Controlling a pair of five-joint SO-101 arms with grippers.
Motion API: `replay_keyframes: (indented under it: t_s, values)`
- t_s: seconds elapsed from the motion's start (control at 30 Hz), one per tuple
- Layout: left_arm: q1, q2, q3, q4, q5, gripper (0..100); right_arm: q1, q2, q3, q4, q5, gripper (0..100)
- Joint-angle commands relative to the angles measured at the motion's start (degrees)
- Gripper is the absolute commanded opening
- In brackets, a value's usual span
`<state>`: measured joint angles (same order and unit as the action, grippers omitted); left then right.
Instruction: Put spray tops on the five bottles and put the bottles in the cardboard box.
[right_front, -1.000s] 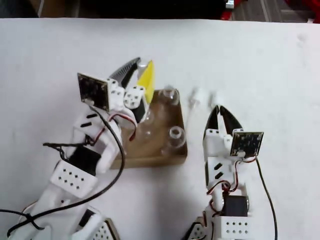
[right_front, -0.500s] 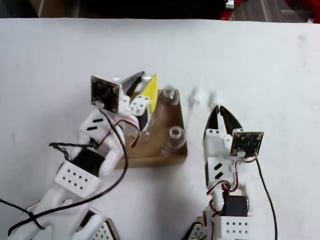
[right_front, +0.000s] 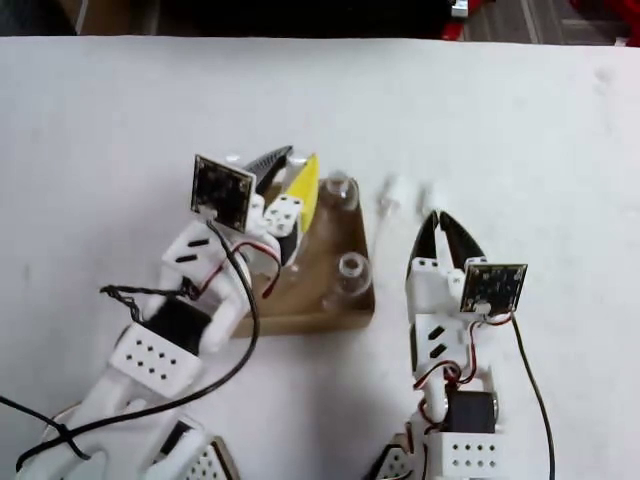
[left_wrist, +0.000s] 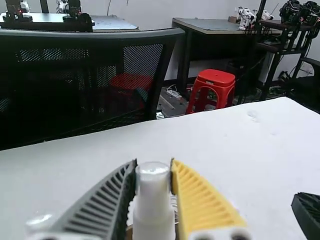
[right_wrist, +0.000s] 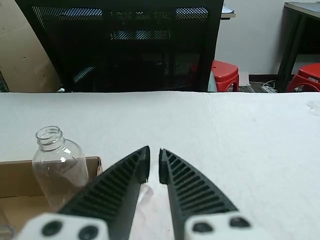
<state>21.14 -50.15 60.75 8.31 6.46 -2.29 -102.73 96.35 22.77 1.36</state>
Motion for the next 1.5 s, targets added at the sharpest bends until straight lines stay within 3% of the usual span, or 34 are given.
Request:
replay_keyframes:
  t_s: [0.0,0.33,0.6,1.1,1.2,1.47]
  values:
    - [0.57,-3.3,-0.44,0.0,-0.44,2,0.04,-0.48,0.53,0.04,-0.09,1.9]
    - [0.57,-7.16,-0.18,5.98,-0.44,2,0.04,-0.48,0.53,0.04,-0.09,1.9]
    - [0.57,-5.58,-0.18,6.15,0.26,18,0.04,-0.48,0.53,0.04,-0.09,1.9]
    - [0.57,-5.58,-1.32,6.24,2.2,17,0.04,-0.48,0.53,0.04,-0.09,1.9]
    - [0.57,-5.58,-2.99,6.42,5.36,17,0.04,-0.48,0.53,0.04,-0.09,1.9]
    - [0.22,-5.58,-9.58,14.42,6.95,17,0.04,-0.48,0.53,0.04,-0.09,1.9]
